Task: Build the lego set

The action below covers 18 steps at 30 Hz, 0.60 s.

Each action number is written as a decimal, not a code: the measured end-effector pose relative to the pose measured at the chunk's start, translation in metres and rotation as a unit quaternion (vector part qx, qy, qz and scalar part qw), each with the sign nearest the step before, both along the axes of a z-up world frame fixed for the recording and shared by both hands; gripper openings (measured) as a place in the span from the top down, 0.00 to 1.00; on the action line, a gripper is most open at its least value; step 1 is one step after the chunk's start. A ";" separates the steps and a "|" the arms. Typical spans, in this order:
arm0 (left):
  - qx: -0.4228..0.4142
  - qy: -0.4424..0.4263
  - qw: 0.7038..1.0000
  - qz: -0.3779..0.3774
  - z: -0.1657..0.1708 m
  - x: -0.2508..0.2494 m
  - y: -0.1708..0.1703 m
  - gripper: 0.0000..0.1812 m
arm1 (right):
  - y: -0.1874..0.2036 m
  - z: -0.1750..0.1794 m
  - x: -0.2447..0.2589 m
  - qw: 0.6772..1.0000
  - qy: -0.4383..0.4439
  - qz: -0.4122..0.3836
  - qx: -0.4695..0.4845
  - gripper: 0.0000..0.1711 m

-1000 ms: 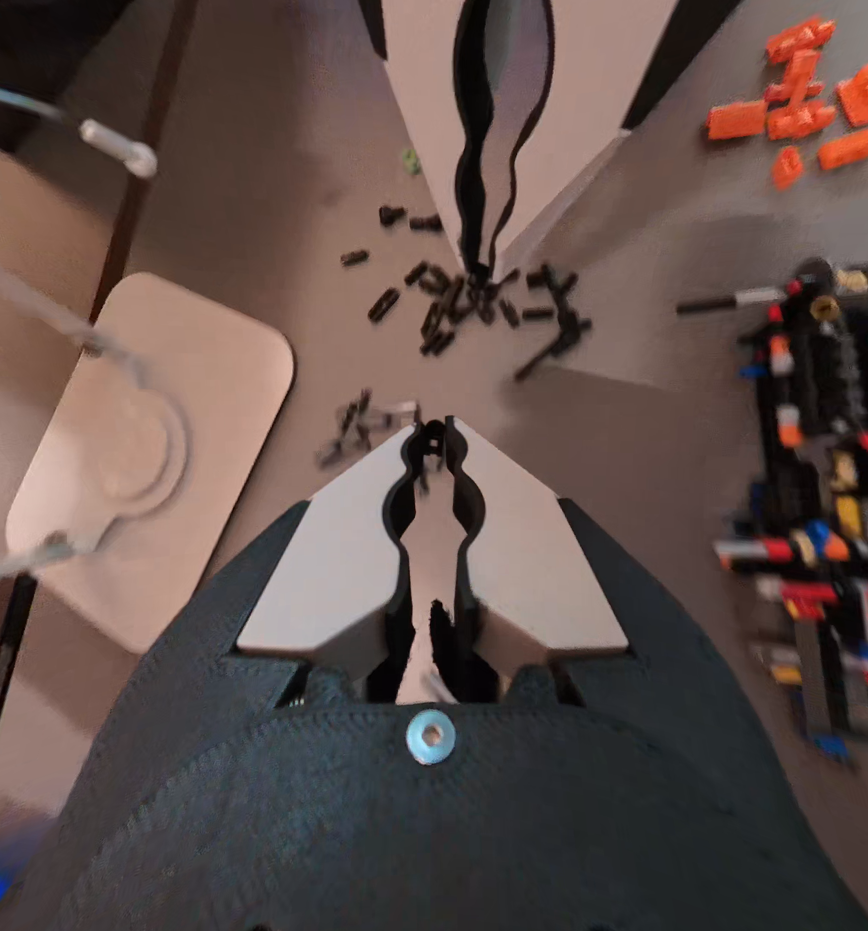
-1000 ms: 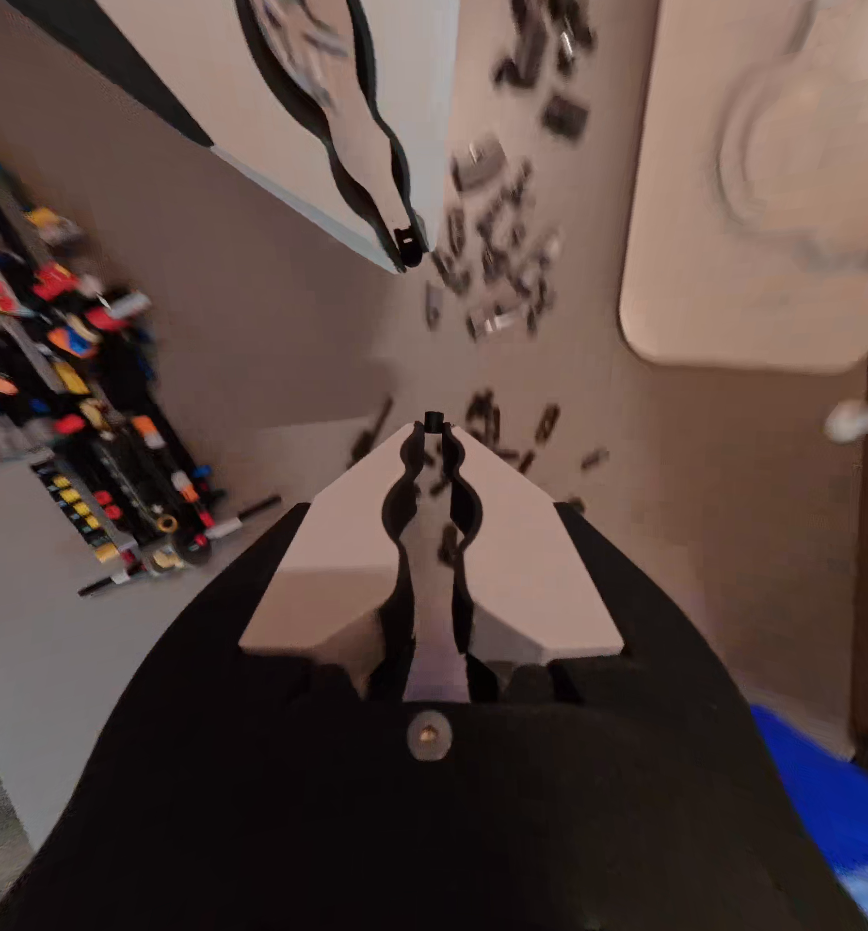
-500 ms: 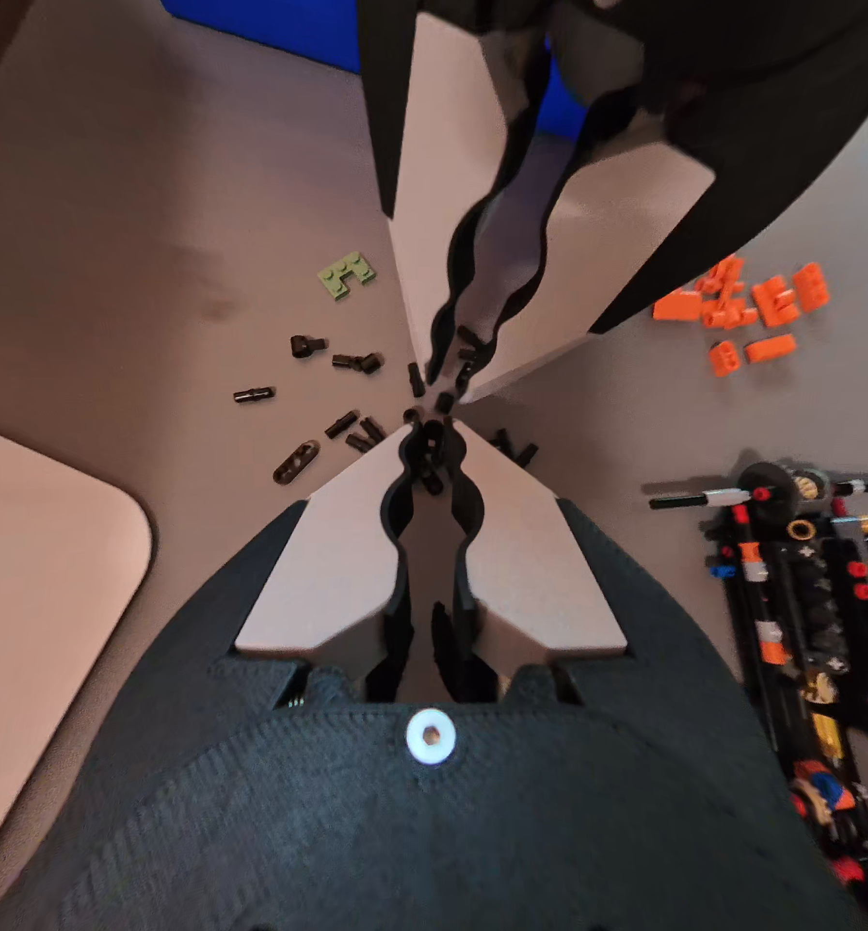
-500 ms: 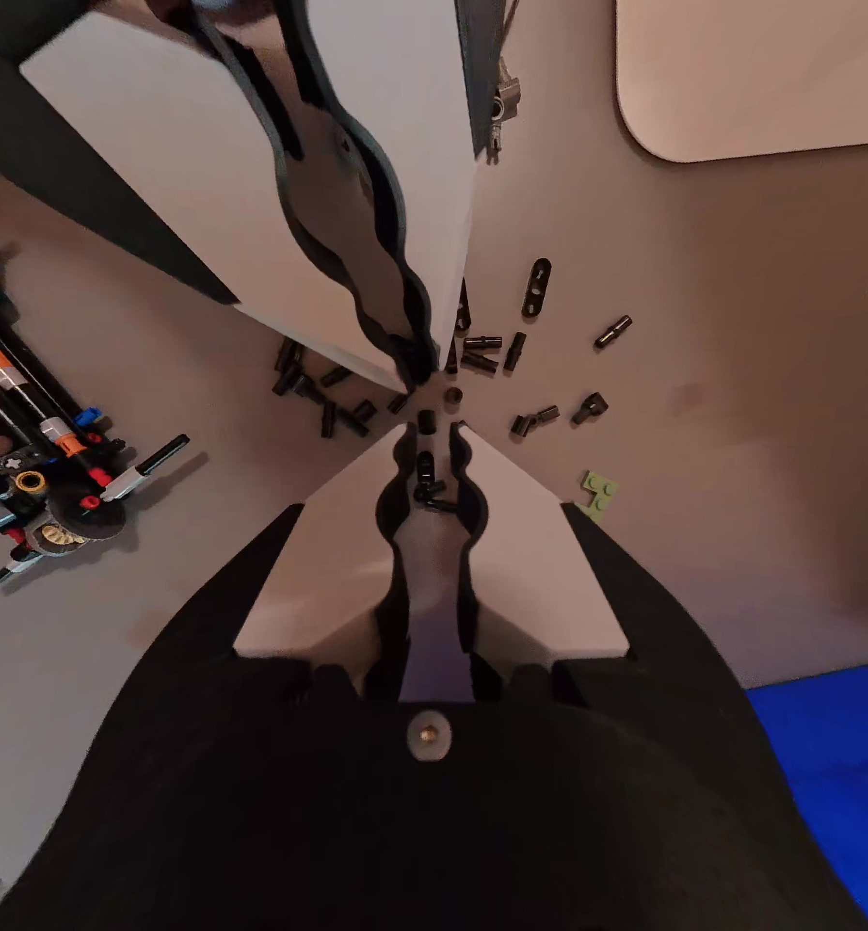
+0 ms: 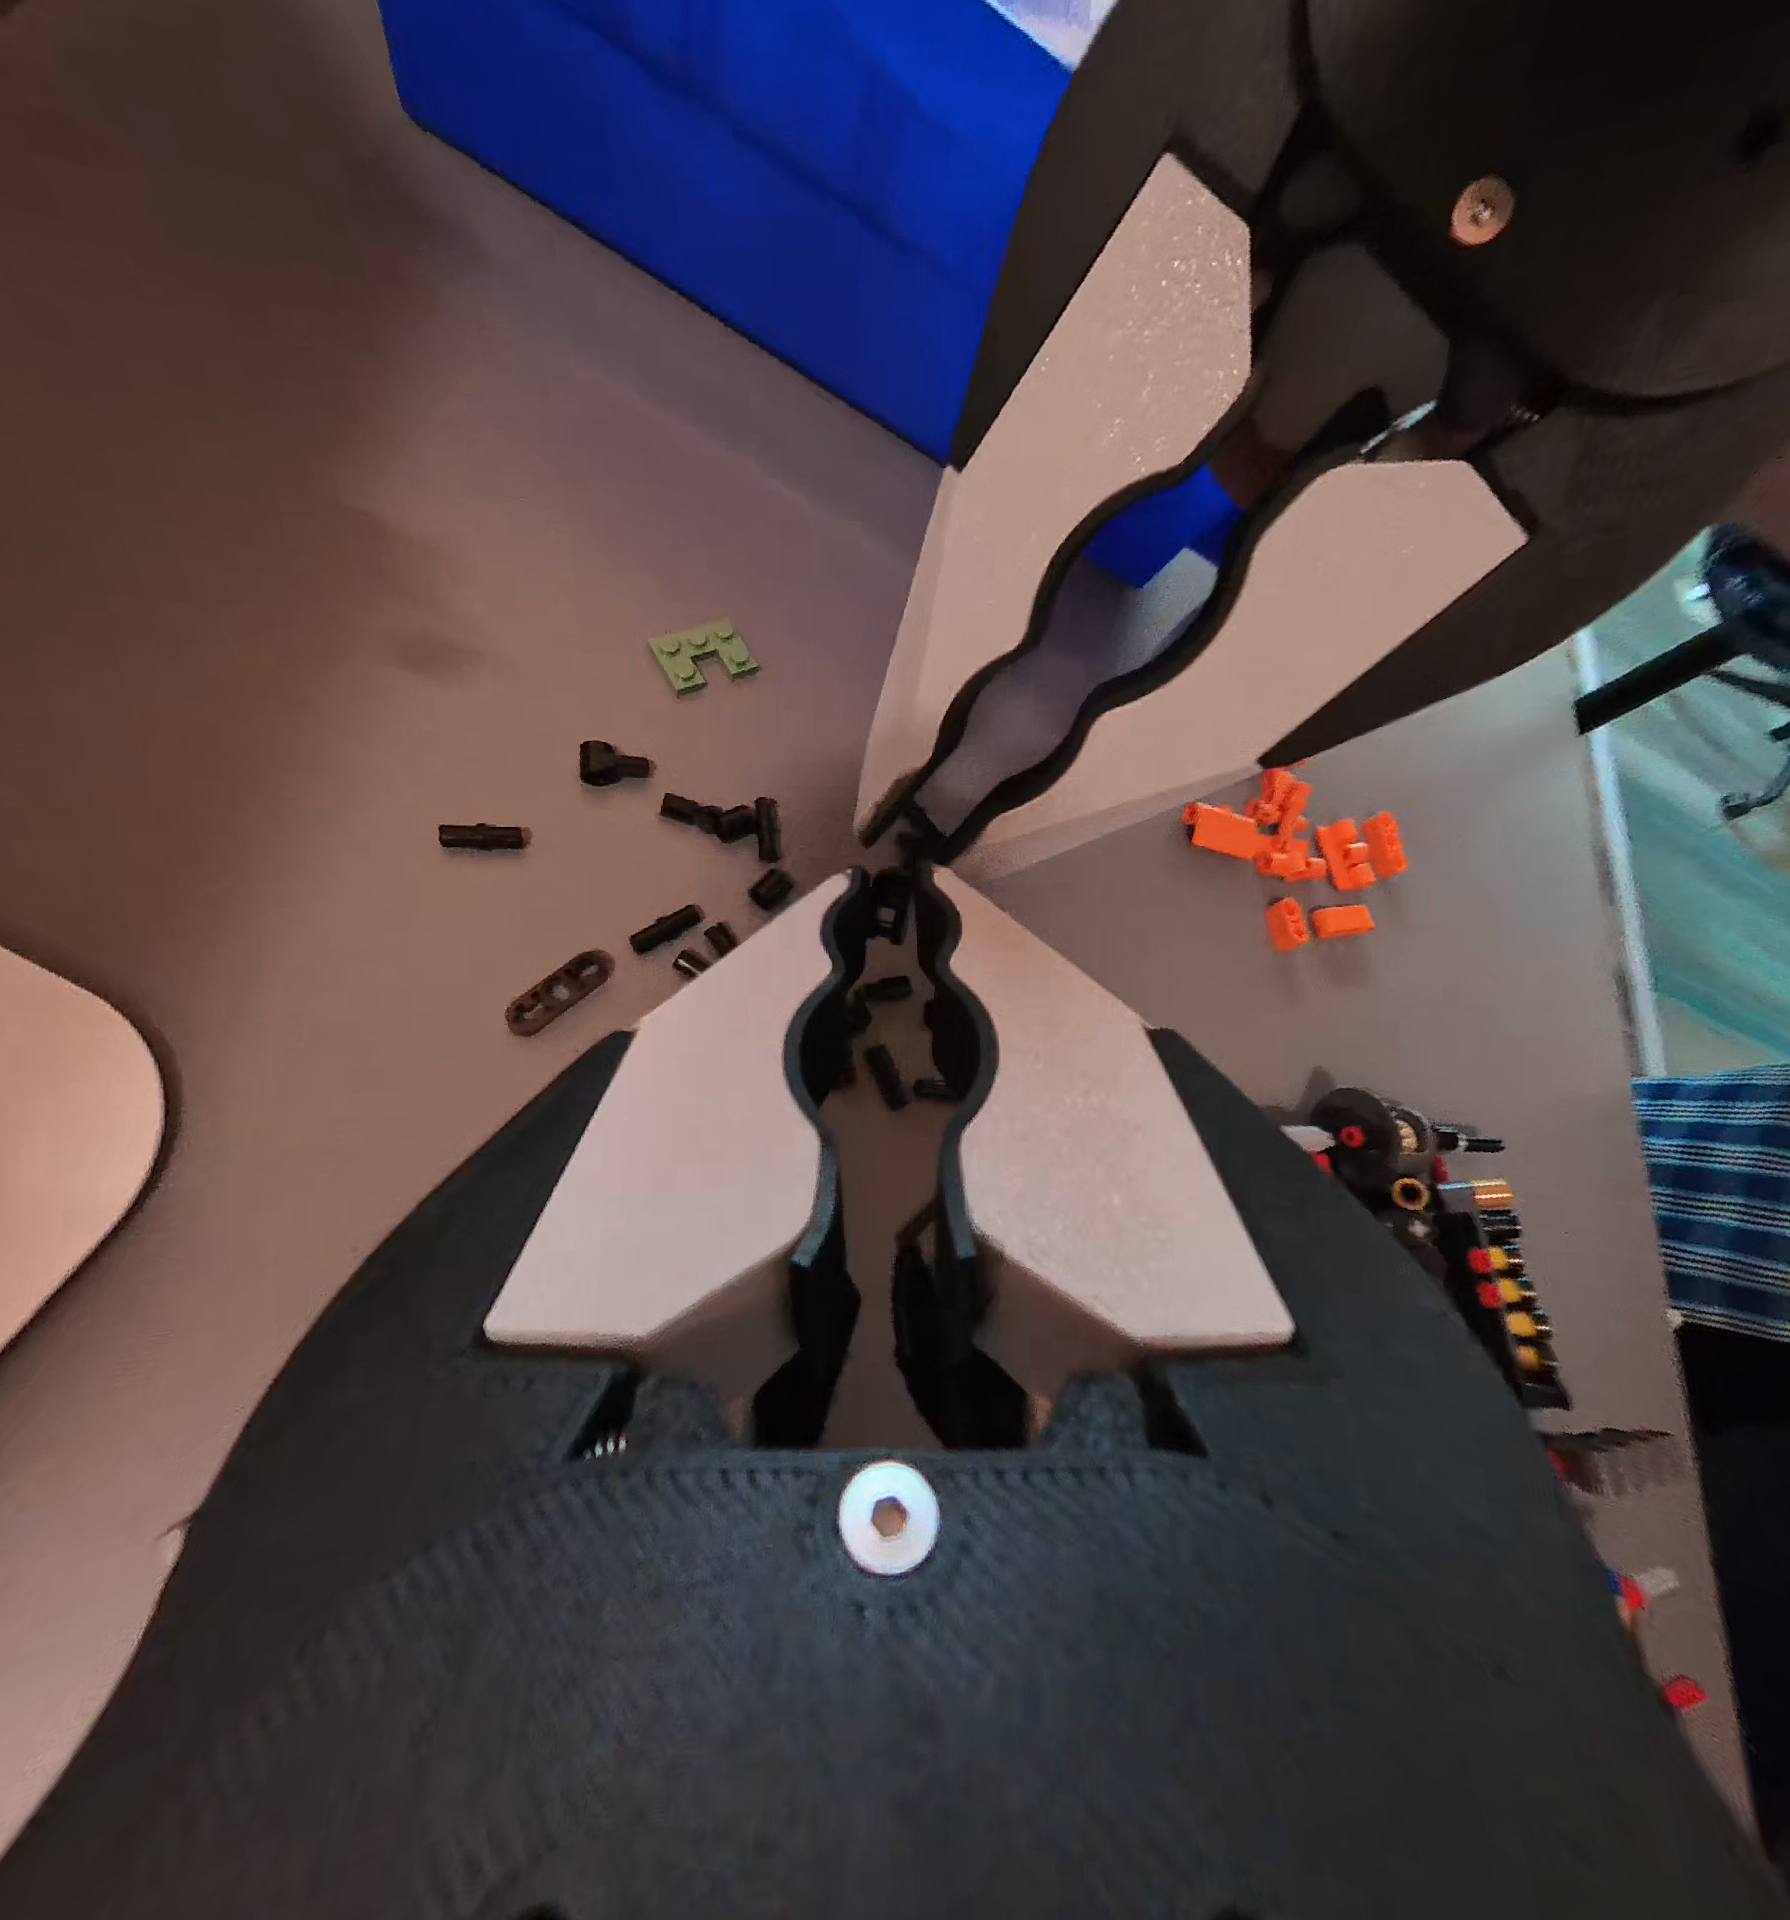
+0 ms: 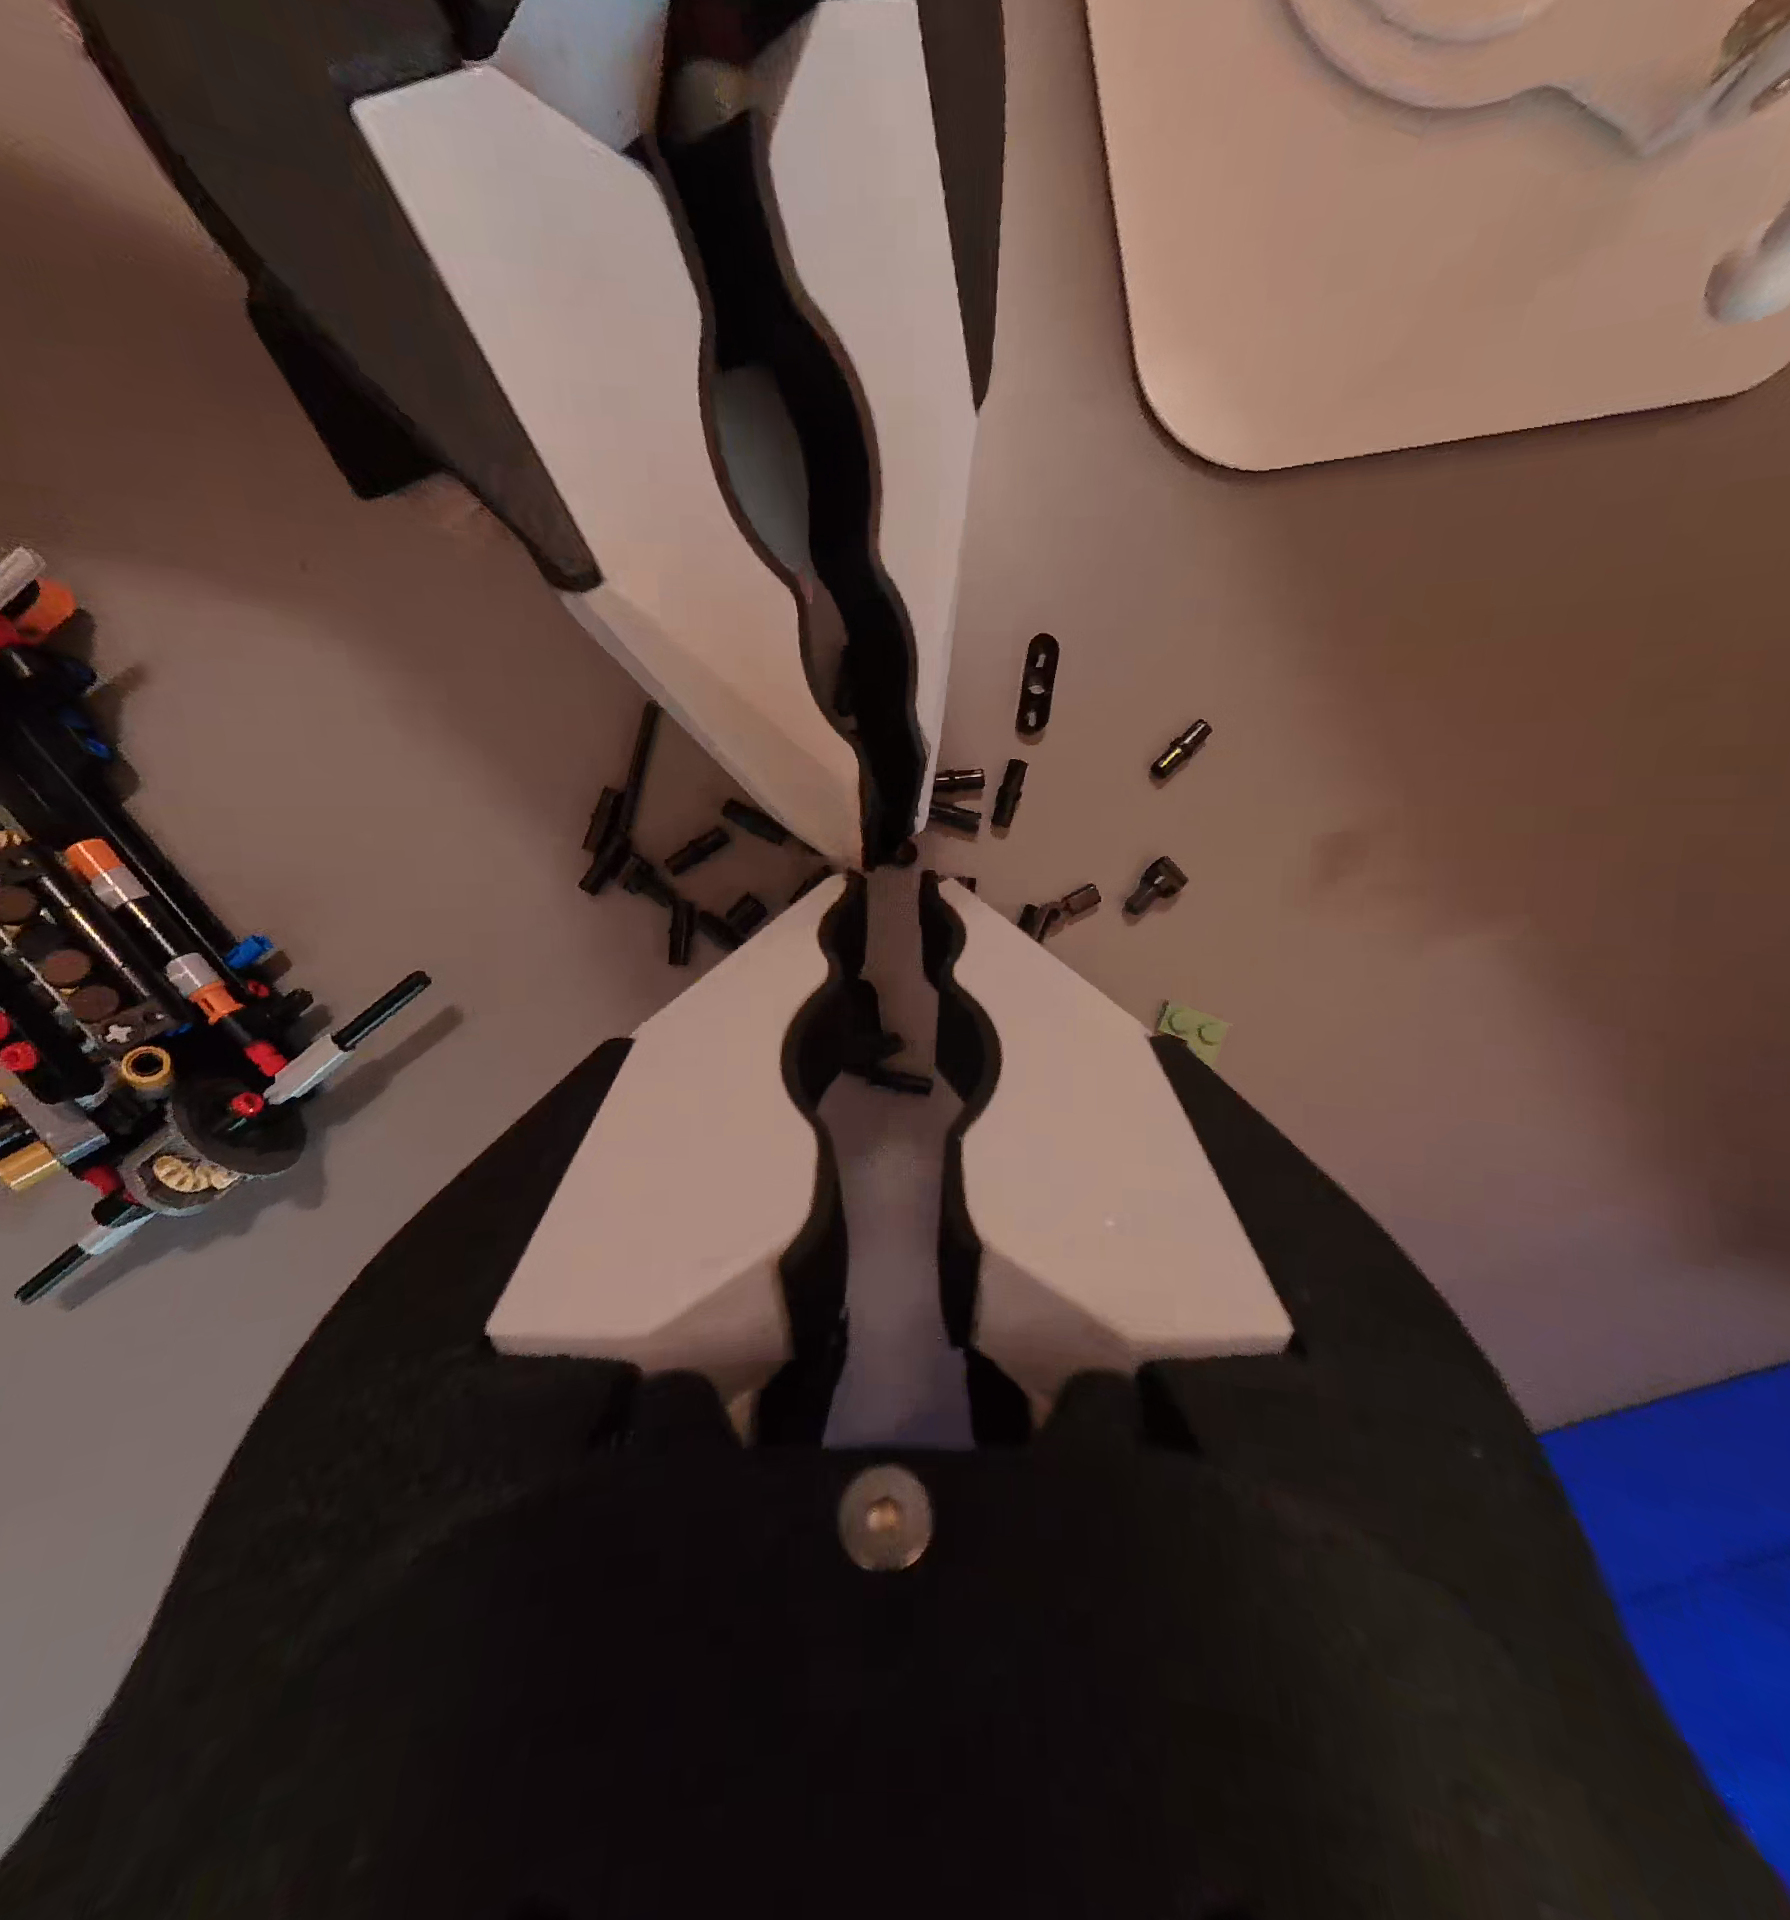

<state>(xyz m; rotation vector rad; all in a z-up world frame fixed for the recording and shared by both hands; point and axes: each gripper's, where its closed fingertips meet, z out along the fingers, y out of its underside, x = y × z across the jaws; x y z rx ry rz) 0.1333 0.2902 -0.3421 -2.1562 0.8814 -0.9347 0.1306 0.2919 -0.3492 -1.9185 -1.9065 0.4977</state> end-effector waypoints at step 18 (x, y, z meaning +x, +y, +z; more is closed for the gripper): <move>0.056 0.059 0.996 0.023 0.052 -0.054 -0.045 0.92 | -0.003 0.056 0.008 0.998 0.052 -0.006 0.031 0.94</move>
